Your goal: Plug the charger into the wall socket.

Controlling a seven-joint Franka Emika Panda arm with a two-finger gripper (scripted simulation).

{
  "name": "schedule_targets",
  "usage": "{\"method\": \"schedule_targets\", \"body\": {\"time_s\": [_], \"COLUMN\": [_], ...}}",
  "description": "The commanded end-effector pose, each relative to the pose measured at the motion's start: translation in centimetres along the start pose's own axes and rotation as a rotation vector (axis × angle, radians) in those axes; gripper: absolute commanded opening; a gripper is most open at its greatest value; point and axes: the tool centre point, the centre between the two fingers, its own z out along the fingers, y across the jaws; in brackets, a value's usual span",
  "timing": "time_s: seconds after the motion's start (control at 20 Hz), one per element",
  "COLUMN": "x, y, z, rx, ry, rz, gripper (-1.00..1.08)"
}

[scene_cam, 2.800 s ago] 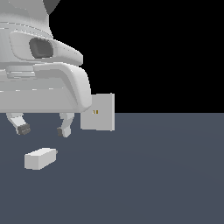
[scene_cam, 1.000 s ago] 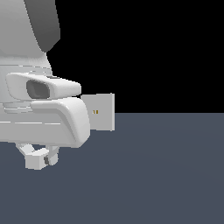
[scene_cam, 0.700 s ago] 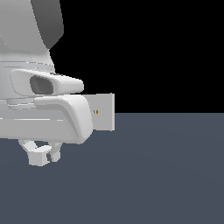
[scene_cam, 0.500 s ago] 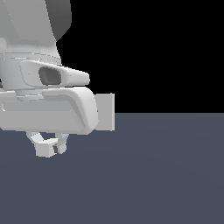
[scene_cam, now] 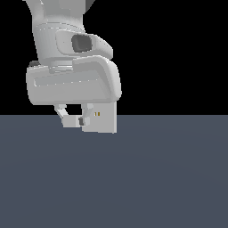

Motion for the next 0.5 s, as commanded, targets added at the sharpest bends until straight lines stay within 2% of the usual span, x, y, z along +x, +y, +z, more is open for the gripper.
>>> {"method": "schedule_targets", "body": {"time_s": [0.0, 0.45], "x": [0.68, 1.19], "y": [0.52, 0.81], "z": [-0.77, -1.18], "rx": [-0.003, -0.006], "ry": [-0.001, -0.001], "rz": [0.011, 0.019], "gripper": [-1.00, -1.00]}}
